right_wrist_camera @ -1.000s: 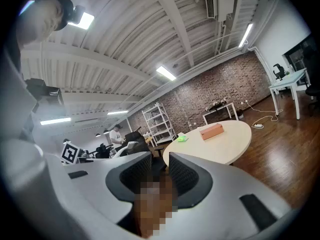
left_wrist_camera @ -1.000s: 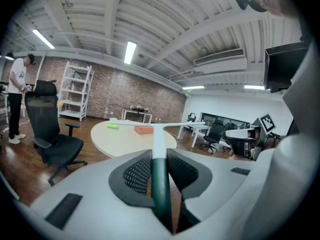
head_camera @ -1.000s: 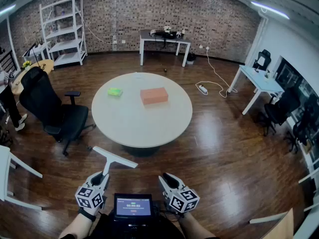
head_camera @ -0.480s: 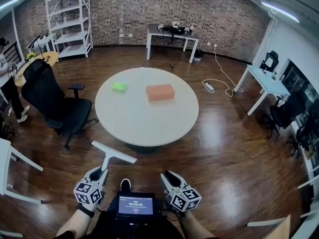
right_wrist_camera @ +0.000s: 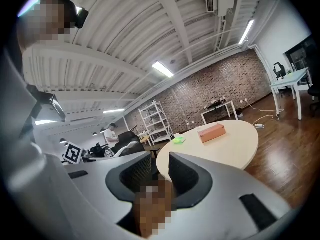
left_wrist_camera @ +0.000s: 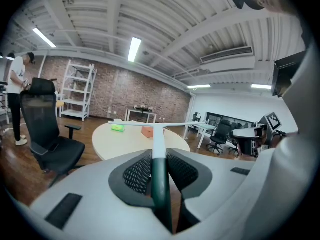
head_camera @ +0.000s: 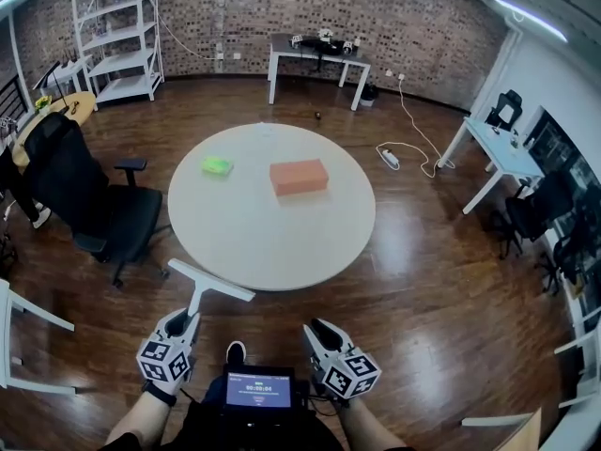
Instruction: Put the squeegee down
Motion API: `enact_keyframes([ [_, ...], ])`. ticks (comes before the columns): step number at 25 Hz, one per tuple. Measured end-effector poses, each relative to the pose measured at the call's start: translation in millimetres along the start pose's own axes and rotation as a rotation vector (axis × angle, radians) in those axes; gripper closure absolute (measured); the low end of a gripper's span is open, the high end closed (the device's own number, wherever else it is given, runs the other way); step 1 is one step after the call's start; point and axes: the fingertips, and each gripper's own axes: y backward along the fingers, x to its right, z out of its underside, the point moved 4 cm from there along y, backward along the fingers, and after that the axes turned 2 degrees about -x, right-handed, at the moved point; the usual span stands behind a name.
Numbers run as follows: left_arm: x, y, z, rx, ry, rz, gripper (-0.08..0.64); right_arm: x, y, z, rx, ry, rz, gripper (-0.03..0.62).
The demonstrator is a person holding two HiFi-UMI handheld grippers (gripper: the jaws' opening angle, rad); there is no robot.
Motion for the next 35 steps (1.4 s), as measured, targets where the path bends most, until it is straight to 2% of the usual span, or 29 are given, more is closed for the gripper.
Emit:
enact_keyframes([
  [13,-103,-106,-53,-0.029,0.018,0.010,0.463,20,-139,-57,-0.008,0.031,0.010,0.463],
  [18,-139,-153,-65,-0.057,0.048,0.045,0.463,27,-186,-71,-0.008,0.019,0.024,0.462],
  [23,-168,-206,-64,-0.106,-0.051,0.066,0.463,28,-225,-82,-0.011,0.003,0.034,0.462],
  [35,-222,-321,-71,-0.175,-0.135,0.068,0.463,42,-275,-89,-0.025,0.006,0.052,0.462],
])
